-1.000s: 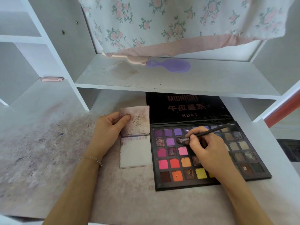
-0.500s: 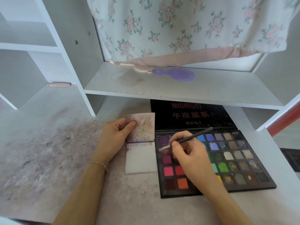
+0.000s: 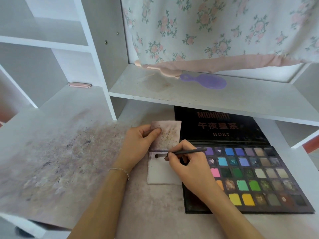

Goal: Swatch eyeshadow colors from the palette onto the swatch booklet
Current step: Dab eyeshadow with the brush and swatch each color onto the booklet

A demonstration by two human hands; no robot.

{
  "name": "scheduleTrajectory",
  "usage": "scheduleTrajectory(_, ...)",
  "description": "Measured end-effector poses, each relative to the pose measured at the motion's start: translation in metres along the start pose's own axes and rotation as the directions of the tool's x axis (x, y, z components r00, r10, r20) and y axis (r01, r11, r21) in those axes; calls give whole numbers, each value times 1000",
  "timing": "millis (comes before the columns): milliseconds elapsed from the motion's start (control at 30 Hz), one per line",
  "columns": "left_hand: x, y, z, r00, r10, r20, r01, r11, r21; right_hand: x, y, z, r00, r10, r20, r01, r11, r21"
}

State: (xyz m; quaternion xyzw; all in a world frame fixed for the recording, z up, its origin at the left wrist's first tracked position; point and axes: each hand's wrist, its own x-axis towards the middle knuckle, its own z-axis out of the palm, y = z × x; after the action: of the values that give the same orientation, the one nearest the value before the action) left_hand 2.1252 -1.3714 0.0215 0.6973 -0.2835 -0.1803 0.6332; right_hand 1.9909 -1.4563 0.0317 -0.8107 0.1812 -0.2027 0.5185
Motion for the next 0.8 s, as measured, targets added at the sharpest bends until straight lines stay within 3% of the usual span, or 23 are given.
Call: scheduleTrajectory(800, -1, 2, 1, 1000, 17, 4, -17, 1000, -7, 1, 0, 1, 999, 36, 24, -34, 998, -54)
